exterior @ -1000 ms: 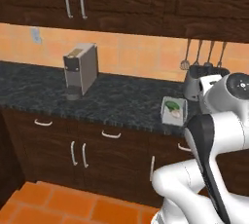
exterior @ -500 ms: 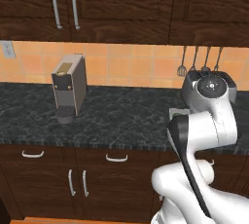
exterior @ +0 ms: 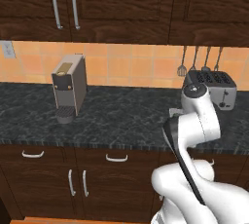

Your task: Take the meat container that has the steak and place it on the second highest rack of the freezer. Then take the vegetable container that has the garlic and broccoli and place it on the highest rack of the freezer.

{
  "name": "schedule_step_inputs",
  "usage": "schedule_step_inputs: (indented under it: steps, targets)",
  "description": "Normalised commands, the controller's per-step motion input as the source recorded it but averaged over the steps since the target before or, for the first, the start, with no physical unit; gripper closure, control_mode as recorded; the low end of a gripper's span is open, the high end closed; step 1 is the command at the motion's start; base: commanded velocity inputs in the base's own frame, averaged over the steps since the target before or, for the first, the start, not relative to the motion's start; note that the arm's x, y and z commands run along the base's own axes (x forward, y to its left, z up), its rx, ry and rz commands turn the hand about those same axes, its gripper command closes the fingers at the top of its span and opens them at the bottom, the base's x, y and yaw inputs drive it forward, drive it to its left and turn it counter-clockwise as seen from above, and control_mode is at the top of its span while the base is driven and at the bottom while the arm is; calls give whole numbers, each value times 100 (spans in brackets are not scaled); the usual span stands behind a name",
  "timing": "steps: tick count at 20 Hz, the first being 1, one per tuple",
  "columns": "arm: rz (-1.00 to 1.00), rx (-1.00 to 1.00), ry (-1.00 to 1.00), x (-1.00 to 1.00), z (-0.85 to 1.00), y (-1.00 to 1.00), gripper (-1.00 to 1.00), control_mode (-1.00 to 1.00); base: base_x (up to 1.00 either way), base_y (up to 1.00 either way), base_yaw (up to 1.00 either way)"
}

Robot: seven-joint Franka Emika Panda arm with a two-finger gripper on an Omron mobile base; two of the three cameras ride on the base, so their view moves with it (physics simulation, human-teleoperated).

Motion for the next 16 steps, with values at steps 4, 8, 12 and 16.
schedule_step_inputs:
  steps: [4,8,12,16]
  targets:
    - [0,2,0,61,-49,1,-100,-100,0,0,0]
    - [0,1,0,62,-51,1,-100,-100,0,0,0]
    - [-2,2,0,48,-38,0,-100,-100,0,0,0]
    - [-7,4,0,11,-24,-9,-100,-100,0,0,0]
